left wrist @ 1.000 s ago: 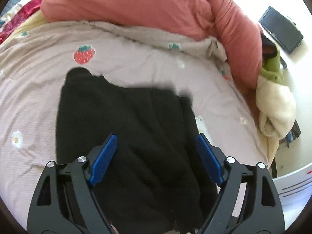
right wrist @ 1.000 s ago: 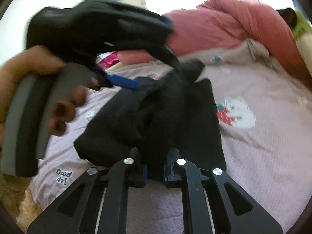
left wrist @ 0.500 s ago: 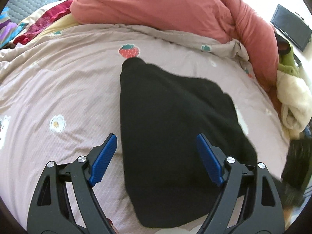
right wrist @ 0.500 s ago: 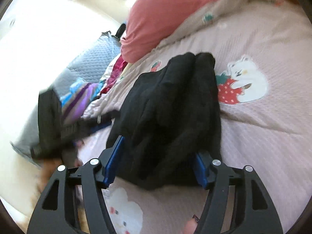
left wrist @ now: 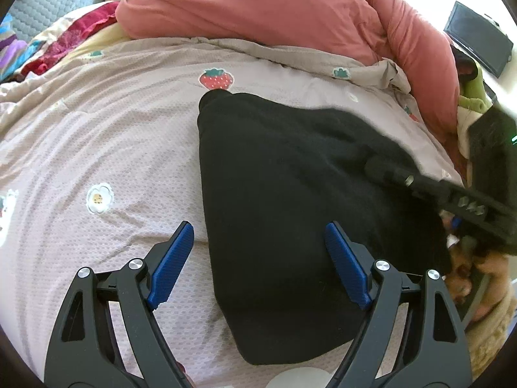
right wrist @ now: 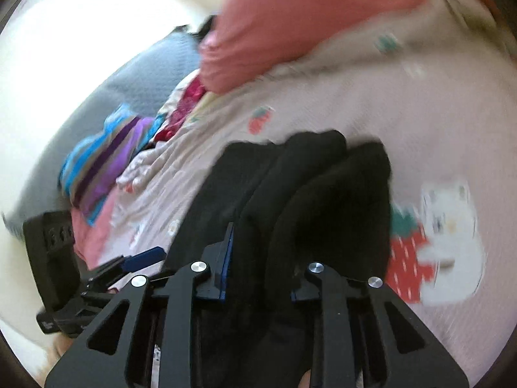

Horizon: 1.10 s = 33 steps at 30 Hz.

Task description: Fold small clothes

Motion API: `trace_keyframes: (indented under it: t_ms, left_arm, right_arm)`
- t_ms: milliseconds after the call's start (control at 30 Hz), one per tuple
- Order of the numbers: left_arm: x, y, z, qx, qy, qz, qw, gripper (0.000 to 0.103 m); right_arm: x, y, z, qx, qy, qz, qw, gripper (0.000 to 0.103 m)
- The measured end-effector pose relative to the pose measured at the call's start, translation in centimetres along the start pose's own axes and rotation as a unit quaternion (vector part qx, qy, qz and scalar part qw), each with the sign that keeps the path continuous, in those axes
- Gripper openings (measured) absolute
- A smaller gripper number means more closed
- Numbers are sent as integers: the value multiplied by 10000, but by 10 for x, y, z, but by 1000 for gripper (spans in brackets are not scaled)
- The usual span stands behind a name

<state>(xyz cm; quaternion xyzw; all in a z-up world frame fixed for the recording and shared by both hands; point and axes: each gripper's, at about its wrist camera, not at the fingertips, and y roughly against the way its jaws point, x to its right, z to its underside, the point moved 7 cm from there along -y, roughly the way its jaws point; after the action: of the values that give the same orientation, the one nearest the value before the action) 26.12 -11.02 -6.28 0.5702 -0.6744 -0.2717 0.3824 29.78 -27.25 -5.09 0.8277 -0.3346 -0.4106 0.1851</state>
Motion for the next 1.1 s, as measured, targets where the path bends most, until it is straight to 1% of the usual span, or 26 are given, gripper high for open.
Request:
trace_keyframes:
  t_ms: [67,133,200,267,333,367,400,467,533,567,633,767,867,967,1000,1100]
  left_arm:
    - [-2,3,0,53,44,11,10000,76]
    - [-4,5,-1,68,93,54,9999,76]
    - [-3,4,1,17,77,74,9999,76]
    - [-2,0,5,-42,43,94,9999,76]
    - [3,-3,8,-100,21,165,9998,76]
    - [4,-4,10,-119,11,187,9998,76]
    - [6,-5,11,-124,-2,185,9998,77]
    - [9,-6,13,-134,-23,188,9997,77]
    - [11,-6,14,-140,10,222,9997,77]
    - [12,-6,15,-145,15,238,9996,77]
    - [14,-5,17,-137,-2,241,9996,77]
    - [17,-3,23,-158,-37,257,9995,77]
    - [21,-3,28,-187,-69,256,9995,77]
    - [23,-2,32,-192,-109,233,9995,77]
    - [24,-1,33,-181,-112,229,9995,77]
    - [24,3,37,-152,-65,252,9995,77]
  right_arm:
    - [-18,6,-11,199,423,1,9989,23]
    - [-27,8,-15,324,706,-32,9970,23]
    - [-18,4,-10,264,849,300,9956,23]
    - [-2,-4,-4,115,716,522,9960,23]
    - [20,-8,8,-23,377,612,9974,23]
    - [28,-8,14,-47,170,566,9982,25]
    - [35,-4,18,-29,87,555,9984,30]
    - [42,2,24,53,2,707,9975,37]
    - [45,6,27,112,-90,731,9972,38]
    - [46,9,29,123,-116,742,9971,38]
    - [46,14,34,132,-83,886,9959,41]
    - [38,24,43,193,218,1325,9908,43]
    - [35,33,50,213,304,1507,9879,43]
    - [35,44,58,195,222,1451,9890,43]
    - [34,47,60,174,145,1375,9902,45]
    - [28,54,66,152,38,1180,9929,45]
